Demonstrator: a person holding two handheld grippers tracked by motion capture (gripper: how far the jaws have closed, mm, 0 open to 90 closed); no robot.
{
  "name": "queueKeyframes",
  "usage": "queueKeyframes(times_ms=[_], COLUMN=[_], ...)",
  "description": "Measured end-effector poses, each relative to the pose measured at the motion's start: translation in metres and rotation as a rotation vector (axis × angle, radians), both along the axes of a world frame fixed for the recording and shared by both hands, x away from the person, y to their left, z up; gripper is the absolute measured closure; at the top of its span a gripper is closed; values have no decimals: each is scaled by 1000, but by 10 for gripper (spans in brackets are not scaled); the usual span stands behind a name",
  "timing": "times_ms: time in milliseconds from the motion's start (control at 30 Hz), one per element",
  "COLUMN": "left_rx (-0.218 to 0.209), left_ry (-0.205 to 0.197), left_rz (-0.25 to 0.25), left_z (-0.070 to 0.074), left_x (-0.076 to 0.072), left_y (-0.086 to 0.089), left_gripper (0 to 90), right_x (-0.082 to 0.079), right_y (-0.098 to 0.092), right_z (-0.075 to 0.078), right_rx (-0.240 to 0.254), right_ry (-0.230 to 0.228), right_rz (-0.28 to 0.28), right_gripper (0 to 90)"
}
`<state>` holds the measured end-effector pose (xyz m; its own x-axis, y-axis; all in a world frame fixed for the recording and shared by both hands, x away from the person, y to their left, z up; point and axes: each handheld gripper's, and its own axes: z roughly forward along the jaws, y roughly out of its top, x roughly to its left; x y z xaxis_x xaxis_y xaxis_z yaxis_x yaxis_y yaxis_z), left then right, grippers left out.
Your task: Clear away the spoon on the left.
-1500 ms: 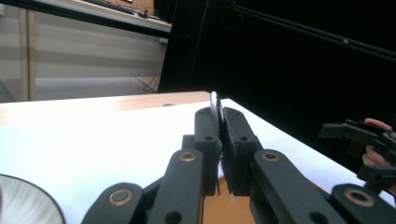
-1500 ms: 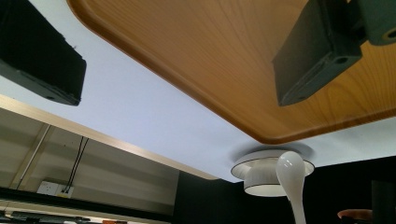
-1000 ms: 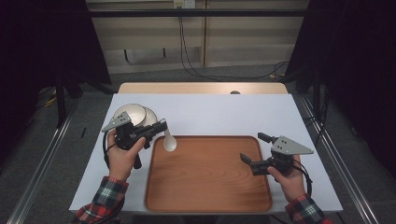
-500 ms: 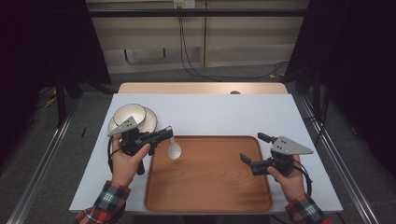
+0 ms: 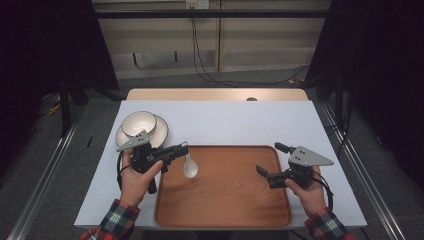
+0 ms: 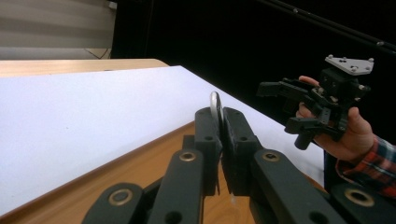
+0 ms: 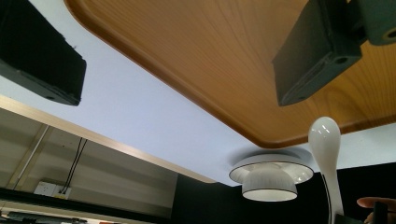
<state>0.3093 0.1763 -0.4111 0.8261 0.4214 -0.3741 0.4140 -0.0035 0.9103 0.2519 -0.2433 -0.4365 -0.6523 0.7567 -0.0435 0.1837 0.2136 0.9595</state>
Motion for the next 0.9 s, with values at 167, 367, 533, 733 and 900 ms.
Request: queueKeyframes(times_ms=[167, 367, 533, 733, 900], left_rx=[-9, -13, 0, 12, 3], left_ry=[14, 28, 32, 35, 41], left_rz=[-1, -11, -24, -54, -67], left_z=[-2, -5, -8, -10, -12], left_x=[-4, -9, -13, -16, -18], left_y=[2, 3, -1, -5, -7], left_gripper=[854, 854, 854, 854, 854], right_x=[0, 1, 2, 3, 4], right_y=[0, -1, -1, 0, -1], right_z=[0, -1, -2, -3, -4], right_rx=[-1, -1, -2, -6, -10], right_ry=[3, 6, 9, 10, 11], right_rz=[-6, -14, -12, -6, -8], right_gripper=[20, 20, 20, 20, 20])
